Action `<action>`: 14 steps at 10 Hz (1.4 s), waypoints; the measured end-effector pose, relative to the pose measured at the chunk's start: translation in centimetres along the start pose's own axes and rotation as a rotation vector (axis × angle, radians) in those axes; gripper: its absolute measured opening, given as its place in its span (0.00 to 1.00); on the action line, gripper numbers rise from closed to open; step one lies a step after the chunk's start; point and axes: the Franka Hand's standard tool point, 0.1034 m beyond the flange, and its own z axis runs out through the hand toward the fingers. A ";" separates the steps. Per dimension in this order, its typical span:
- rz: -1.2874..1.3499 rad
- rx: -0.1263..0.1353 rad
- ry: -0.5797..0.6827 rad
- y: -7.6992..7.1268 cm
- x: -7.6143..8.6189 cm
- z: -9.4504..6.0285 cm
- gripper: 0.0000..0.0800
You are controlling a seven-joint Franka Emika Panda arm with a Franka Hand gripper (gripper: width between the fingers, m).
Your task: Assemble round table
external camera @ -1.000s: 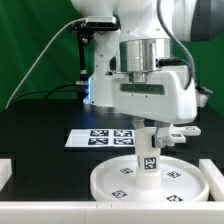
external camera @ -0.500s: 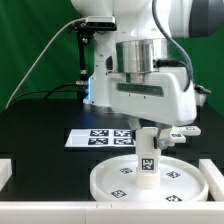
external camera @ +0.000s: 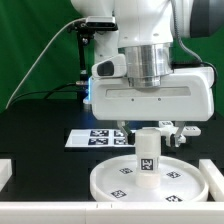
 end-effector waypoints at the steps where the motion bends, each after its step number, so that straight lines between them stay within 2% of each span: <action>1: -0.073 -0.005 0.001 0.1 0.0 0.0 0.81; 2: -0.169 -0.012 0.002 0.2 0.1 0.0 0.81; 3: -0.393 -0.029 0.015 0.0 0.5 -0.4 0.81; 5: -0.768 -0.034 0.022 0.1 1.2 -1.3 0.81; 8: -0.899 -0.057 0.012 0.7 1.4 -1.2 0.81; 9: -0.940 -0.061 0.004 0.4 1.2 -1.0 0.81; 10: -0.950 -0.055 0.000 -0.2 0.8 -0.8 0.81; 12: -0.905 -0.056 0.001 0.1 0.9 -0.8 0.79; 13: -0.875 -0.055 0.002 0.1 0.9 -0.8 0.57; 14: -0.800 -0.054 0.004 0.1 0.9 -0.8 0.50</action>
Offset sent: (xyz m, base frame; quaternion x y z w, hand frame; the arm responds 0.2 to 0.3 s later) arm 0.0166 0.0220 0.0174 0.0693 0.0388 -0.4213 0.9034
